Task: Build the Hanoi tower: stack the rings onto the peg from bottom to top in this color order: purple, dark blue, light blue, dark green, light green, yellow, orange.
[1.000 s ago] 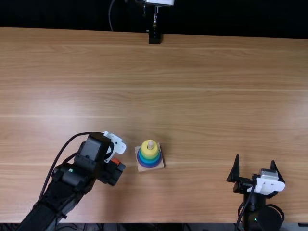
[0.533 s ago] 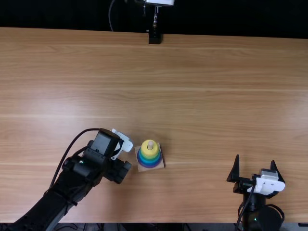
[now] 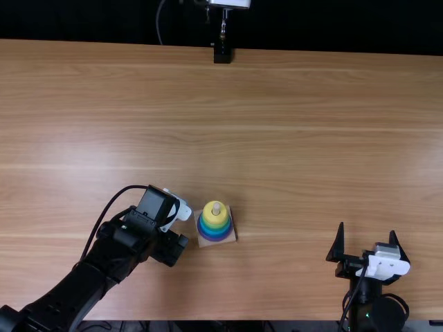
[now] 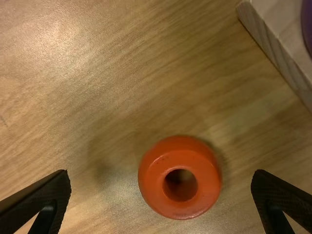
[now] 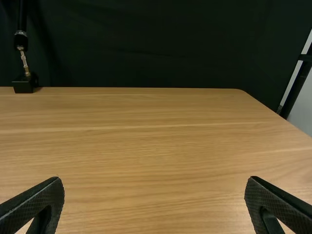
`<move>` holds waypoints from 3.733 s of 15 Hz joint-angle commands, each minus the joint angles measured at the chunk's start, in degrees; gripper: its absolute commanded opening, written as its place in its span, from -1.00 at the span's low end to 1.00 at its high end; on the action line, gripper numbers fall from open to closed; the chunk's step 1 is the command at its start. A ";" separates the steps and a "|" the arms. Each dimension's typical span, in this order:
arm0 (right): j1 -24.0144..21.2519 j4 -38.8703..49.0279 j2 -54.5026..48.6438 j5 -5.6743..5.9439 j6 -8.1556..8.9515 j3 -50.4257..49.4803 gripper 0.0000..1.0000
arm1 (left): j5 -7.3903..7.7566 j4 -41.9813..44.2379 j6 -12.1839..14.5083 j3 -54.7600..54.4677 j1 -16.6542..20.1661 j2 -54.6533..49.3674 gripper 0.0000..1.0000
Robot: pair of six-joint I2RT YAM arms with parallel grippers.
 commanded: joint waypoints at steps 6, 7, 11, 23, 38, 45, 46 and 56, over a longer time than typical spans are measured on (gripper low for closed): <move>0.38 0.21 -0.60 -0.24 0.39 -0.86 1.00 | 0.53 0.00 -0.42 2.35 -0.40 2.57 1.00; 0.38 0.21 -0.60 -0.24 0.39 -0.86 1.00 | 0.64 0.00 -0.32 2.44 -0.49 3.18 1.00; 0.38 0.21 -0.60 -0.24 0.39 -0.86 1.00 | 0.53 0.00 -0.32 2.26 -0.49 3.27 0.46; 0.38 0.21 -0.60 -0.24 0.39 -0.86 1.00 | -0.42 -3.27 -8.12 12.72 -0.23 0.81 -1.00; 0.38 0.21 -0.60 -0.24 0.39 -0.86 1.00 | 0.64 -43.88 -17.93 51.83 -4.80 7.14 -1.00; 0.38 0.21 -0.60 -0.24 0.39 -0.86 1.00 | 0.53 -43.77 -20.46 57.46 -10.51 12.76 -1.00; 0.38 0.21 -0.60 -0.24 0.39 -0.86 1.00 | 0.53 -43.77 -20.46 58.34 -11.30 13.29 -1.00; 0.38 0.21 -0.60 -0.24 0.39 -0.86 1.00 | 0.53 -43.77 -23.10 60.97 -14.99 17.16 -1.00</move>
